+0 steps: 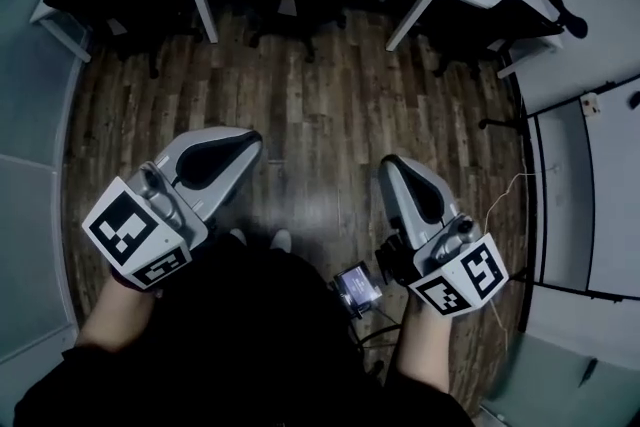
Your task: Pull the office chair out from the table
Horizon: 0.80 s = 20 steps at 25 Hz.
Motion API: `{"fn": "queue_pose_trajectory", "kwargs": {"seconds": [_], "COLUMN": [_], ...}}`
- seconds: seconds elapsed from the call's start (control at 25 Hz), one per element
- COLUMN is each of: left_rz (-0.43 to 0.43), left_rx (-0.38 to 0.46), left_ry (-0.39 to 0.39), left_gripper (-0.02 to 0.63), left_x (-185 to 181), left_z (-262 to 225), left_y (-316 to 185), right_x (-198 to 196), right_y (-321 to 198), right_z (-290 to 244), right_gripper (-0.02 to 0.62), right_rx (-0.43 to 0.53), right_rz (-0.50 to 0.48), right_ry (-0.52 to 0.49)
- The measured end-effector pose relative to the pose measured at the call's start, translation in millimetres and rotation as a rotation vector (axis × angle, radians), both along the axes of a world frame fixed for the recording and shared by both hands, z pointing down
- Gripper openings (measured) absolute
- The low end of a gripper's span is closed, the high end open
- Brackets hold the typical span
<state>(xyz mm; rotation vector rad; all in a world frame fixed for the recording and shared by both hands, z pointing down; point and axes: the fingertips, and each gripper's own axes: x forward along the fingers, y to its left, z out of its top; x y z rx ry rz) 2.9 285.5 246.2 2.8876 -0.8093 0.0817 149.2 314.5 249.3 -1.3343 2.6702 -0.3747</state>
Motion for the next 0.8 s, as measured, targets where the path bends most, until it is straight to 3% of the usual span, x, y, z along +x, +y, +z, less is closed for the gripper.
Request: {"fn": "queue_pose_trajectory", "kwargs": {"seconds": [0.2,0.36,0.56,0.8], "left_rz": [0.01,0.042,0.08,0.136], "left_rx": [-0.017,-0.002,0.025,0.0], "left_ry": [0.002,0.029,0.062,0.175], "left_gripper": [0.002,0.002,0.002,0.0], "left_x": [12,15,15,4], "left_z": [6,-1,-8,-24], "left_y": [-9,-29,-69,-126], "right_x": [11,-11,-43,-56], "right_y": [-13,-30,-53,-106], "right_z": [2,0,-10,-28], "right_gripper": [0.002,0.002,0.002,0.002], "right_rx": [0.002,-0.006,0.028,0.043], "right_rz": [-0.003,-0.039,-0.066,-0.023], "right_ry": [-0.01,-0.055,0.026,0.051]}}
